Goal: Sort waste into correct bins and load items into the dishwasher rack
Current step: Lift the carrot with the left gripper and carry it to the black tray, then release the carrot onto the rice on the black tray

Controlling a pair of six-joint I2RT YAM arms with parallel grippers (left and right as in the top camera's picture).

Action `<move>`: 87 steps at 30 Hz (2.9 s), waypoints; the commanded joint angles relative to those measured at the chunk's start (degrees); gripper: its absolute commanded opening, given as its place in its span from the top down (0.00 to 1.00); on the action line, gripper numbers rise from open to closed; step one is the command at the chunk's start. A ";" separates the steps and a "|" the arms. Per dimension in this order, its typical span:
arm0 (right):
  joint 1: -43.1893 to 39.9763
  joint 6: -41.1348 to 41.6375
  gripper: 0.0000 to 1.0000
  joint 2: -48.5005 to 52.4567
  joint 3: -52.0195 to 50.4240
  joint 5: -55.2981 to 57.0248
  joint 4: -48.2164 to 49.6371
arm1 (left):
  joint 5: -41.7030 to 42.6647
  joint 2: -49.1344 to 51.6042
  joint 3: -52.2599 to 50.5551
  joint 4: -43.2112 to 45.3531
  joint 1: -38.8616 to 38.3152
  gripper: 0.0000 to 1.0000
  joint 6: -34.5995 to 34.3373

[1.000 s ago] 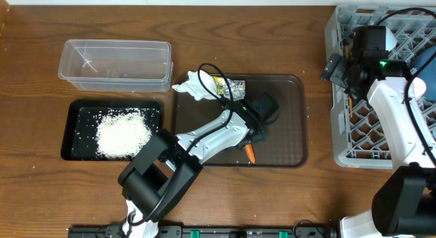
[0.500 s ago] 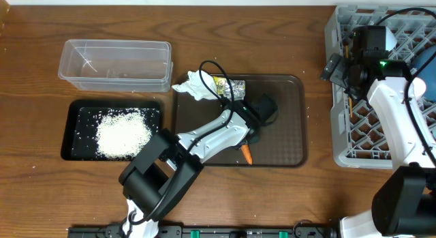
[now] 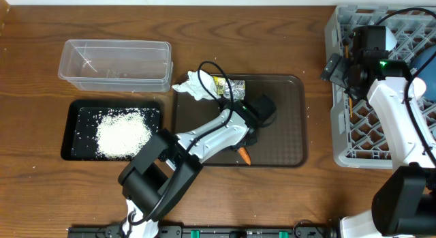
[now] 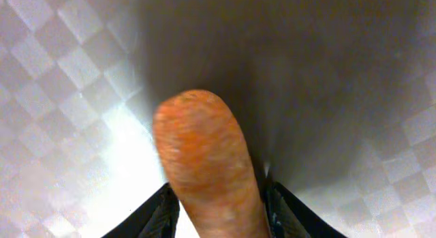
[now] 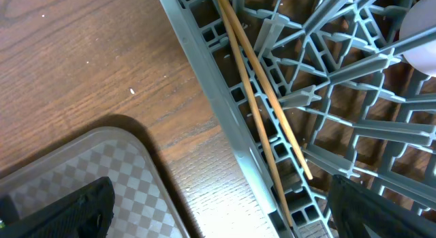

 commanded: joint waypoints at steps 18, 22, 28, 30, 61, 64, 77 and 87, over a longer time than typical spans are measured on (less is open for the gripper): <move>-0.15 0.76 0.01 0.04 -0.15 0.76 -0.09 | 1.38 -0.17 -0.50 -1.51 0.90 0.64 -4.13; -0.15 0.76 0.01 0.02 -0.15 0.79 -0.09 | 1.36 -0.17 -0.48 -2.47 2.34 0.67 -2.99; -0.15 0.76 0.01 0.04 -0.15 0.79 -0.09 | 1.38 -1.46 -0.44 -5.51 6.05 0.71 -2.58; -0.15 0.76 0.01 0.02 -0.15 0.79 -0.09 | 1.40 -2.49 -0.44 -6.29 7.61 0.73 -1.68; -0.15 0.76 0.01 0.04 -0.15 0.79 -0.09 | 1.27 -24.11 -1.20 -16.09 50.38 0.76 6.91; -0.15 0.76 0.01 0.02 -0.15 0.79 -0.09 | 1.36 -22.93 -1.92 -16.09 54.64 0.76 7.08; -0.15 0.76 0.01 0.02 -0.15 0.79 -0.09 | 1.38 -14.95 -5.05 -11.72 59.82 0.76 7.04; -0.15 0.76 0.01 0.04 -0.15 0.79 -0.09 | 1.38 -10.91 -5.05 -9.62 59.84 0.71 7.08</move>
